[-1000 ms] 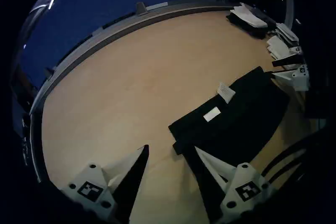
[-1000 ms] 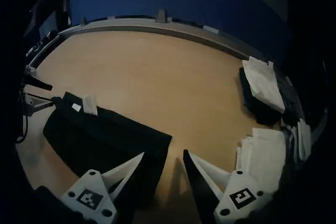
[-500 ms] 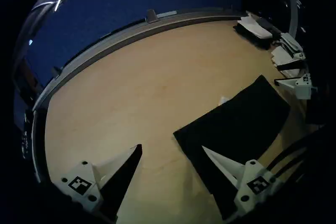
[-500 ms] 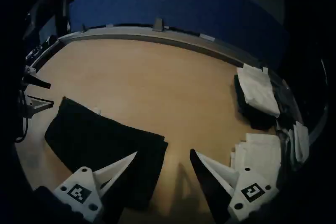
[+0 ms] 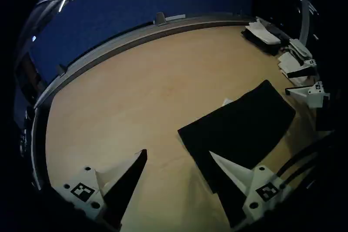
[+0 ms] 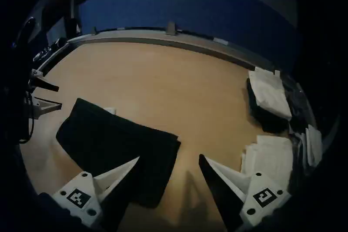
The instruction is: Fold towel
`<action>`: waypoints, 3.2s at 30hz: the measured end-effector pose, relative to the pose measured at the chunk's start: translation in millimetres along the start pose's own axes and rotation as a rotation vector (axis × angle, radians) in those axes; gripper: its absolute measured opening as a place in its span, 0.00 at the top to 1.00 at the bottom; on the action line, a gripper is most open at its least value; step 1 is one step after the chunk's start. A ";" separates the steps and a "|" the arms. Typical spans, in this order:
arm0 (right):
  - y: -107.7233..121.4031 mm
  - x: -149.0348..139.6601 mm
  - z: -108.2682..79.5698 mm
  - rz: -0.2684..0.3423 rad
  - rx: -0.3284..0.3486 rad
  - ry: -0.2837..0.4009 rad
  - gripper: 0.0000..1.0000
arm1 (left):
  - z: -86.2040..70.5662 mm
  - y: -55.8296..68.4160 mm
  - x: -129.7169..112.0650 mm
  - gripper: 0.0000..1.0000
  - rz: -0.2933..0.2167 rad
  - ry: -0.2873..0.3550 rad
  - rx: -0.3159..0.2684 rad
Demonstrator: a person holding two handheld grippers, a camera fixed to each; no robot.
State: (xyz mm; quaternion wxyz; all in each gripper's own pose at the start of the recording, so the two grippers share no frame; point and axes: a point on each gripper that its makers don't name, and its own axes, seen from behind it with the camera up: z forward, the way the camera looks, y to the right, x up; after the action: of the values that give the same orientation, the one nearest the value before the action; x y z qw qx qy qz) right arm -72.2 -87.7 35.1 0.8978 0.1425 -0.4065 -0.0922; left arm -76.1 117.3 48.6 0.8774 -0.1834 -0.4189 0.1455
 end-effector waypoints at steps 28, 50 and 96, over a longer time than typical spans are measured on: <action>-28.2 -52.6 -44.0 -0.085 0.135 -0.030 0.05 | -121.0 -18.3 -92.5 0.05 -0.300 0.139 0.182; -36.0 -83.9 -16.8 -0.115 0.185 -0.132 0.36 | -155.4 -53.5 -137.5 0.05 -0.351 0.132 0.270; -80.6 19.0 -32.3 -0.258 0.225 -0.015 0.95 | -171.1 -84.1 -149.3 0.05 -0.374 0.144 0.299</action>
State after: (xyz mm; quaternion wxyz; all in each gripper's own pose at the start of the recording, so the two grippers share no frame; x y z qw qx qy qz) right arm -39.4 -163.2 1.5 0.8539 0.2924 -0.3990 -0.1619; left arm -23.3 -52.8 -115.4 0.9340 0.0194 -0.3558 0.0276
